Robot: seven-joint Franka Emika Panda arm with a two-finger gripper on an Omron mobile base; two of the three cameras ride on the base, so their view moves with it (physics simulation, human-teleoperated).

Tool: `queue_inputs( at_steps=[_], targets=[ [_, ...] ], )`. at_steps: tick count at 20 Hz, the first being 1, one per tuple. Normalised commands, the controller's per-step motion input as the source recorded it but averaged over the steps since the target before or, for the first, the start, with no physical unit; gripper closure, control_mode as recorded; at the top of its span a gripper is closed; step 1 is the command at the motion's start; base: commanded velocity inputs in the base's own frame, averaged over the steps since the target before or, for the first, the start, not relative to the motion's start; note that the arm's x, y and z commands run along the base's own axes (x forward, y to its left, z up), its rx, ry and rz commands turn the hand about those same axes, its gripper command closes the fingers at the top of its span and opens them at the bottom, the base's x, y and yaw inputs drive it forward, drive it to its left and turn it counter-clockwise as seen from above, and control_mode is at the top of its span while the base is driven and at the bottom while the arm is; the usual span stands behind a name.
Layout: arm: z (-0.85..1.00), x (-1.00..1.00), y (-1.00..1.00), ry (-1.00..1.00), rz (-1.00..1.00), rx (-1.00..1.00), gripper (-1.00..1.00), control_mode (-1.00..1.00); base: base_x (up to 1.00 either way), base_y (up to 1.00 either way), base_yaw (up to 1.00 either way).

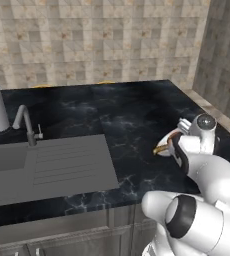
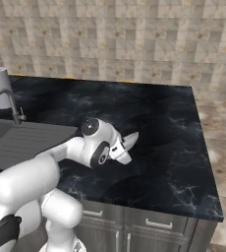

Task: Dump the potato and banana from the bowl so the bowl can be washed. Place the bowl in the sink after clearing the leftovers.

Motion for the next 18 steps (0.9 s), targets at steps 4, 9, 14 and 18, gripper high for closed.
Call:
queue_inputs(
  at_steps=[4, 9, 14, 18],
  targets=[
    [0.01, 0.00, 0.00, 0.10, 0.00, -0.23, 1.00, -1.00, 0.00, 0.00, 0.00],
    [0.00, 0.01, 0.00, 0.12, 0.00, -0.23, 1.00, -1.00, 0.00, 0.00, 0.00],
    [0.00, 0.04, 0.00, 0.17, 0.00, -0.23, 1.00, -1.00, 0.00, 0.00, 0.00],
    [0.00, 0.15, 0.01, 0.20, 0.00, -0.23, 1.00, -1.00, 0.00, 0.00, 0.00]
  ],
)
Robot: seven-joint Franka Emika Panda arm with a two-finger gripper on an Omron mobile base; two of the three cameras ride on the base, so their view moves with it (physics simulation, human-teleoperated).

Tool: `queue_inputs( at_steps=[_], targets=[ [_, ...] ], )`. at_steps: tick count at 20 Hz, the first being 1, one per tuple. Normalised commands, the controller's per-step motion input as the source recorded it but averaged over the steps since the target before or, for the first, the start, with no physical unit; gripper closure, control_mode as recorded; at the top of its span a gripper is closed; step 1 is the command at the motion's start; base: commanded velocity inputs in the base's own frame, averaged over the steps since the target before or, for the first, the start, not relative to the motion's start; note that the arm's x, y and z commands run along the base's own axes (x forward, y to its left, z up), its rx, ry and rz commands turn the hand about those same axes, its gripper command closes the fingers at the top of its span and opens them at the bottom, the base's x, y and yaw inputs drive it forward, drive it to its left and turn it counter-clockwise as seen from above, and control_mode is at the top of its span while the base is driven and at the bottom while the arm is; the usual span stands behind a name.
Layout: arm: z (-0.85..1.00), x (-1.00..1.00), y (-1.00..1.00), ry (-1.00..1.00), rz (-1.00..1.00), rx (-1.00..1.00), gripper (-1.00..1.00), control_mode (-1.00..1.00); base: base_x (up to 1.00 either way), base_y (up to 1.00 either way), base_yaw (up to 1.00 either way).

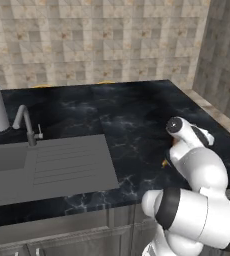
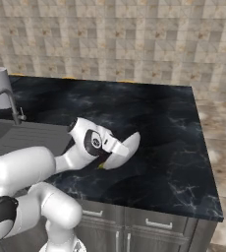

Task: Dump the potato and banana from the bowl so the bowl can be washed. Place the bowl in the sink after clearing the leftovers.

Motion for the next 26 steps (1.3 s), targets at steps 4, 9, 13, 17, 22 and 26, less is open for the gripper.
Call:
queue_inputs(
  at_steps=[4, 9, 13, 17, 22, 26],
  targets=[
    [0.01, 0.15, 0.02, 0.19, 0.00, -0.24, 1.00, -1.00, 0.00, 0.00, 0.00],
    [0.27, 0.09, 0.03, 0.13, 0.00, -0.17, 1.00, -1.00, 0.00, 0.00, 0.00],
    [0.40, 0.00, 0.00, 0.10, 0.00, -0.11, 1.00, -1.00, 0.00, 0.00, 0.00],
    [0.07, -0.08, 0.00, 0.02, 0.00, -0.07, 1.00, -1.00, 0.00, 0.00, 0.00],
    [0.00, -0.36, -0.03, -0.03, 0.00, -0.07, 1.00, -1.00, 0.00, 0.00, 0.00],
    [0.01, -0.44, -0.07, 0.00, -0.01, -0.13, 1.00, -1.00, 0.00, 0.00, 0.00]
  ],
)
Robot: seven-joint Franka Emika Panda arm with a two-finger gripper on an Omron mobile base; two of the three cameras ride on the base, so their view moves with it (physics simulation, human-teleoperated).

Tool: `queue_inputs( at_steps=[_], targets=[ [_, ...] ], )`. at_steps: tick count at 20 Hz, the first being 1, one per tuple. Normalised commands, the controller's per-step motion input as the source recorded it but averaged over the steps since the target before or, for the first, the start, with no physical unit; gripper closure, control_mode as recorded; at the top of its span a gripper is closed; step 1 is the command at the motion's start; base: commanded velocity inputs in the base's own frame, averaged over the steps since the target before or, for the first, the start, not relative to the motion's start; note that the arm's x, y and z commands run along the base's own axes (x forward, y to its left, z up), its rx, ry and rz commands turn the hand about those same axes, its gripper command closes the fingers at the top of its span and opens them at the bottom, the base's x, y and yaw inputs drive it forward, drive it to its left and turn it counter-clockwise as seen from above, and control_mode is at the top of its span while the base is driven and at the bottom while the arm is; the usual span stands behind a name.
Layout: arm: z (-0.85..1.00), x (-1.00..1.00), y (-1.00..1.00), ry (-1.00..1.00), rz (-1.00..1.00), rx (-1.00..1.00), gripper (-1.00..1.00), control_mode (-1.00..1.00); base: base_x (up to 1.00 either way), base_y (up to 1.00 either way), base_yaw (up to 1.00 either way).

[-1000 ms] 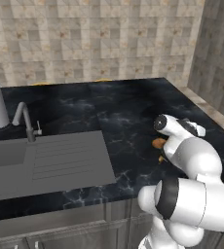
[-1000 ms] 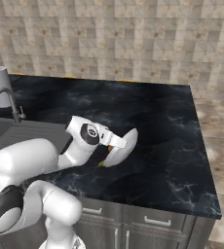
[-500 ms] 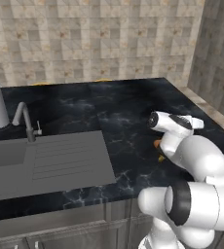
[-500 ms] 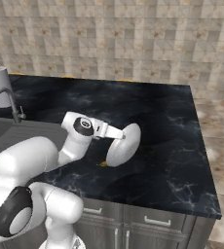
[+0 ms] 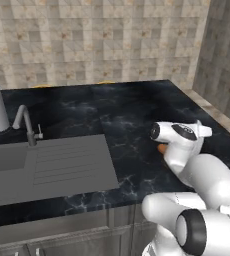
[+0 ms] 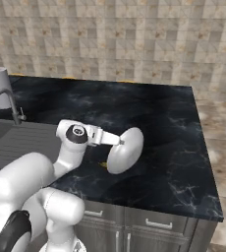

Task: Dump the potato and banana from the bowl so the bowl can be washed. Place the bowl in the sink after clearing the leftovers.

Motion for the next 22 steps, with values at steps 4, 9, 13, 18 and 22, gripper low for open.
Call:
queue_inputs(
  at_steps=[4, 9, 13, 18, 22],
  targets=[
    [0.29, -0.15, 0.00, -0.06, 0.00, -0.01, 1.00, -1.00, 0.00, 0.00, 0.00],
    [0.50, -0.27, -0.12, -0.09, -0.02, 0.11, 1.00, -1.00, 0.00, 0.00, 0.00],
    [0.51, -0.39, -0.31, -0.04, -0.06, 0.05, 1.00, -1.00, 0.00, 0.00, 0.00],
    [0.50, -0.36, -0.30, -0.03, -0.06, 0.01, 1.00, -1.00, 0.00, 0.00, 0.00],
    [0.55, -0.13, -0.01, -0.13, 0.00, 0.23, 1.00, -1.00, 0.00, 0.00, 0.00]
  ],
)
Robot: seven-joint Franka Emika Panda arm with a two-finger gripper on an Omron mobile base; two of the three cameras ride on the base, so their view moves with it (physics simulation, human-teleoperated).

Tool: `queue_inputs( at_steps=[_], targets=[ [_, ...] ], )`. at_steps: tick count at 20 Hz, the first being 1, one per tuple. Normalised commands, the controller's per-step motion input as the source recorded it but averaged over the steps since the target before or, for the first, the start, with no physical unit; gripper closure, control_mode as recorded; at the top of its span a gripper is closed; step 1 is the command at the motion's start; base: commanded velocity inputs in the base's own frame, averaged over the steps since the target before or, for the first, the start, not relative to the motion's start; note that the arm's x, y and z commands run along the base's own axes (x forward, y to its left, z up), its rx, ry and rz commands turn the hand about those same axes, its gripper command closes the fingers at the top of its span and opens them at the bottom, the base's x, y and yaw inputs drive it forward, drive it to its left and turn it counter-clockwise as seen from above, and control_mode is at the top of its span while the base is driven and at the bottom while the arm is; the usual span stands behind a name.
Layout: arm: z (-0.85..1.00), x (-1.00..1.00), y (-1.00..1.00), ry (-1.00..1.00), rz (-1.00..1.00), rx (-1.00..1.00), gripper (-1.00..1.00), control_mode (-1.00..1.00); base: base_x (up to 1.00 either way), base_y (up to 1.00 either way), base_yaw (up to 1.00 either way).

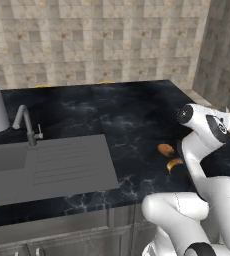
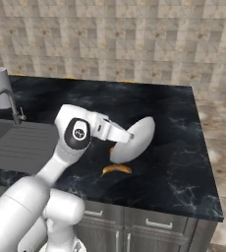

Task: Dump the potato and banana from the bowl so the bowl can be washed. Place the bowl in the sink after clearing the leftovers.

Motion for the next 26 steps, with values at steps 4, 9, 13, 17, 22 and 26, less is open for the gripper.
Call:
queue_inputs(
  at_steps=[4, 9, 13, 17, 22, 26],
  targets=[
    [0.33, 0.00, 0.15, -0.21, 0.06, 0.51, 1.00, -1.00, 0.00, 0.00, 0.00],
    [0.01, 0.00, 0.31, -0.12, 0.22, 0.65, 1.00, -1.00, 0.00, 0.00, 0.00],
    [0.00, 0.00, 0.64, -0.06, 0.29, 0.58, 1.00, -1.00, 0.00, 0.00, 0.00],
    [-0.04, 0.00, 0.71, 0.00, 0.41, 0.53, 1.00, -1.00, 0.00, 0.00, 0.00],
    [-0.24, -0.14, 0.65, -0.01, 0.37, 0.24, 1.00, -1.00, 0.00, 0.00, 0.00],
    [-0.22, -0.30, 0.13, -0.09, 0.08, 0.01, 1.00, -1.00, 0.00, 0.00, 0.00]
  ],
)
